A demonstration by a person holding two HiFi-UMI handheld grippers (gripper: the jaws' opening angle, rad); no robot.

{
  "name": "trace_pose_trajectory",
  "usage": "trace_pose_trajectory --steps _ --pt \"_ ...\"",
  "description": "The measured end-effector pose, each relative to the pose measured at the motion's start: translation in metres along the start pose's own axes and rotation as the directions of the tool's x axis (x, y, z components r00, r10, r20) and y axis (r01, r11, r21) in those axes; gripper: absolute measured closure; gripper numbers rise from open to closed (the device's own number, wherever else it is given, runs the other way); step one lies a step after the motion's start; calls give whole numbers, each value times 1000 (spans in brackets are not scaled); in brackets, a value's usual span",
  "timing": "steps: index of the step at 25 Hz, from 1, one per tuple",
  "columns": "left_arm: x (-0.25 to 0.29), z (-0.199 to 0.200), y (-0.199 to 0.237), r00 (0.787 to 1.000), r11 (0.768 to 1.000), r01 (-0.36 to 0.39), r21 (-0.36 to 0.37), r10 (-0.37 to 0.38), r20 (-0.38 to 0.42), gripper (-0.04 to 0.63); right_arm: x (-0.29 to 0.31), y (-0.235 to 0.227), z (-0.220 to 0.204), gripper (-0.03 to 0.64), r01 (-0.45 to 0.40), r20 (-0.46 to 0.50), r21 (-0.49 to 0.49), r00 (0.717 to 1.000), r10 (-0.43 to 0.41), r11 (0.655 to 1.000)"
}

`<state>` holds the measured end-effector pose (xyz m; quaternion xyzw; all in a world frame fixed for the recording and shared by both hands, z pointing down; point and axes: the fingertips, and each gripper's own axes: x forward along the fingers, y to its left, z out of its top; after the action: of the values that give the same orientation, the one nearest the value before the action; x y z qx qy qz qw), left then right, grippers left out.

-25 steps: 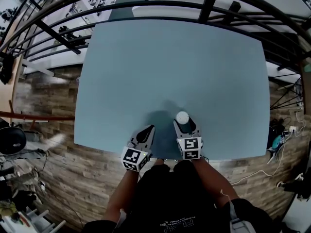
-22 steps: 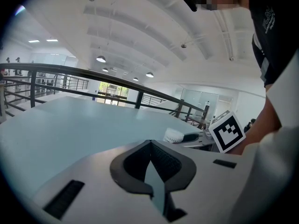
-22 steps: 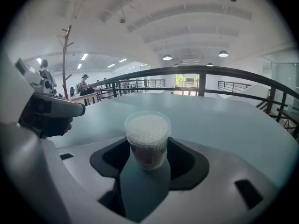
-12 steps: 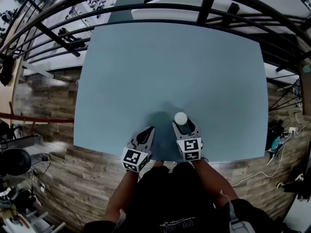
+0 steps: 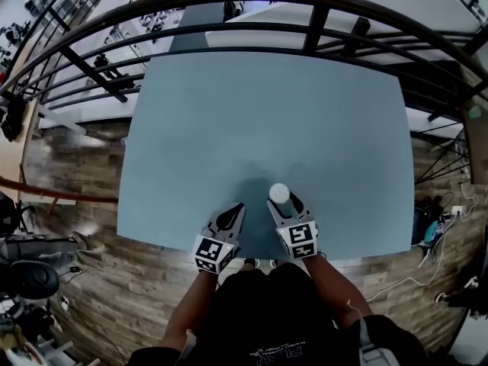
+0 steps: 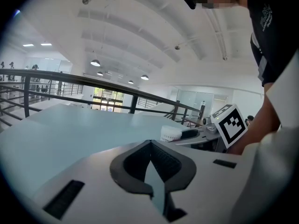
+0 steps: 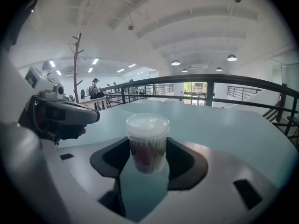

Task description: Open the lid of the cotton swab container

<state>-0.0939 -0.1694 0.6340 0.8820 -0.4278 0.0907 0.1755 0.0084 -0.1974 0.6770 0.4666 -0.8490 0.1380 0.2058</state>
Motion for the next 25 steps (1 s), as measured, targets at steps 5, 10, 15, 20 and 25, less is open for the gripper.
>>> trace_pose_trajectory --steps 5,10,15,20,25 --pt "4 23 -17 999 998 36 59 -38 29 583 -11 -1 13 370 -29 -8 -5 1000 29 1000" --pt "6 38 -52 994 974 106 201 -111 13 583 -30 -5 21 370 -60 -8 -10 998 60 998" --pt "9 49 -72 993 925 118 361 -119 -20 583 -44 -6 33 370 -96 3 -19 995 96 995" --pt "14 59 -77 995 860 104 499 -96 -41 578 -46 -4 37 370 -150 -13 -26 989 150 988" --pt "18 51 -88 989 746 147 649 -92 -119 497 -44 -4 32 370 -200 -44 -29 979 199 979"
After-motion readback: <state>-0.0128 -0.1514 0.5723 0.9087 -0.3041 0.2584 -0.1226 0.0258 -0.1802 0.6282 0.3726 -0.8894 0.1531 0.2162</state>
